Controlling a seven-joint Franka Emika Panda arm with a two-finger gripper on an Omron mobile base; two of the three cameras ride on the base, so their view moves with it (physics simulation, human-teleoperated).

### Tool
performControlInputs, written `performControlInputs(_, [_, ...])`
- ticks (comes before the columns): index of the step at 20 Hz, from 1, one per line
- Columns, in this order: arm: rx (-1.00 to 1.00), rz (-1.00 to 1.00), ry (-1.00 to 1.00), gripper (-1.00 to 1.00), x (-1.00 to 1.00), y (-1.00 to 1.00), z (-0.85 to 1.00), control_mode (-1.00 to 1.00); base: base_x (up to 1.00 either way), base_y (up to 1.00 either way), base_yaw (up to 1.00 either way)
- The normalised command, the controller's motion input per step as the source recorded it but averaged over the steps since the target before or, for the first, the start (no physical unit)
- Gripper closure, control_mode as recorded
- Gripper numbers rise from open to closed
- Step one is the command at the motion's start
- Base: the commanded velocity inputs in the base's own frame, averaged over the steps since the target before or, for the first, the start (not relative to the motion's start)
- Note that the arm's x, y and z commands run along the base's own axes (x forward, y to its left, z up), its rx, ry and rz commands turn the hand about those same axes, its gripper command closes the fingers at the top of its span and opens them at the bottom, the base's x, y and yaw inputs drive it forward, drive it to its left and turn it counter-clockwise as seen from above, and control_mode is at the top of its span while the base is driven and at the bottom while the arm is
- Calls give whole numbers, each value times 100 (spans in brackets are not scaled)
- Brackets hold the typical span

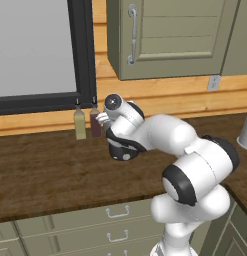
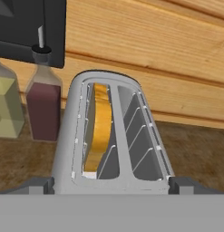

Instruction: Start the toaster. Once the lever pops up, take the bread to the plate on the dining counter.

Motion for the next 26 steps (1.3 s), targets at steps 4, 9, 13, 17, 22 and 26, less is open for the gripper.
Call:
performControlInputs(4, [0, 0, 0, -100, 10, 0, -3, -100, 0, 0, 0])
performControlInputs(9, [0, 0, 0, -100, 10, 0, -1, -100, 0, 0, 0])
performControlInputs(13, [0, 0, 0, -100, 11, 0, -4, -100, 0, 0, 0])
performControlInputs(17, [0, 0, 0, -100, 8, 0, -9, -100, 0, 0, 0])
performControlInputs(22, [0, 0, 0, -100, 6, 0, -8, -100, 0, 0, 0])
performControlInputs(26, [0, 0, 0, -100, 6, 0, -5, -100, 0, 0, 0])
